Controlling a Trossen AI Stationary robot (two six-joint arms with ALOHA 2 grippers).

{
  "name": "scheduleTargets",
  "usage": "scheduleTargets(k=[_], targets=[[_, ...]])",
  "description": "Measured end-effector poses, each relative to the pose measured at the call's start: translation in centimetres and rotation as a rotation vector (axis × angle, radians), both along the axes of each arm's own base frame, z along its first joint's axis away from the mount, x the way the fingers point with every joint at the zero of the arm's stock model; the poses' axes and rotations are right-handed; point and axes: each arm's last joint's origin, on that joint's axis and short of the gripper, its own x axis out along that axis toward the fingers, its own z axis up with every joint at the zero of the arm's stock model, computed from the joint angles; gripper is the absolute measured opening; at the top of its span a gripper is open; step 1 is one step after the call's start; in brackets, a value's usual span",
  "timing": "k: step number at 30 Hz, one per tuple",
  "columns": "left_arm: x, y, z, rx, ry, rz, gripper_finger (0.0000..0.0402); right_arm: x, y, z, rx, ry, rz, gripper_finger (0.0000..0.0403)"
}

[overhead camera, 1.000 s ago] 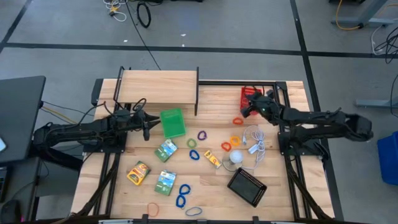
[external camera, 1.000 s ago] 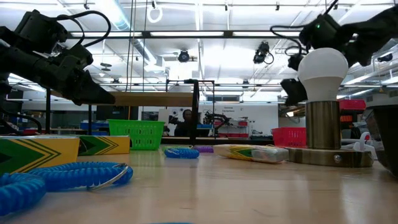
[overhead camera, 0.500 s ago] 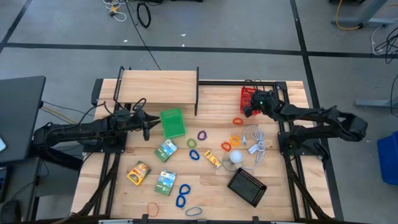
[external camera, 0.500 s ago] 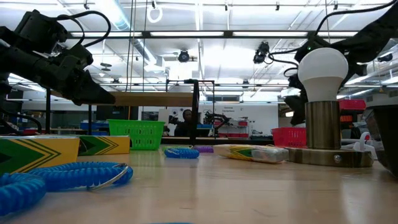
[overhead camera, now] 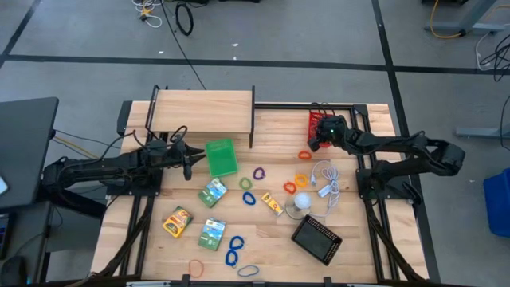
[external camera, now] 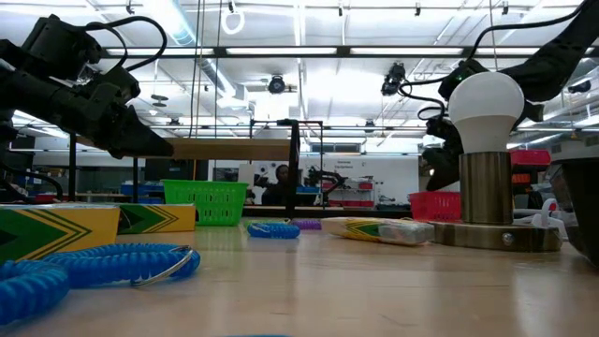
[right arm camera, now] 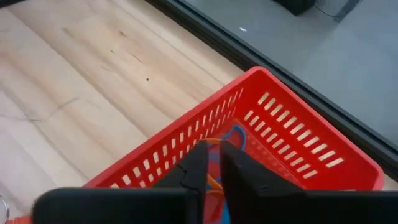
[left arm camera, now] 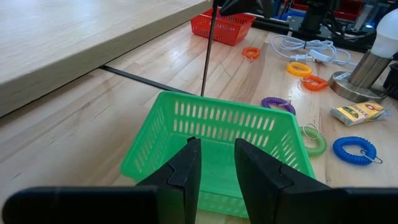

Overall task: Pick & Place Office Desk Supplies
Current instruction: Put the blue rubber band into the red basket, then put the violet spring keychain into the black basket

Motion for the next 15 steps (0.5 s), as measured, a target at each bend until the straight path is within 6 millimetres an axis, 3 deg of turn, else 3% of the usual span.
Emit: scheduleTargets(k=[10, 15], targets=[[0.0, 0.0, 0.0, 0.011, 0.004, 0.003, 0.0104, 0.3, 0.1, 0.2, 0.007, -0.036, 0.075, 0.0179], [0.0, 0.0, 0.0, 0.012, 0.004, 0.003, 0.0104, 1.3, 0.3, 1.1, -0.026, -0.045, 0.125, 0.0204]])
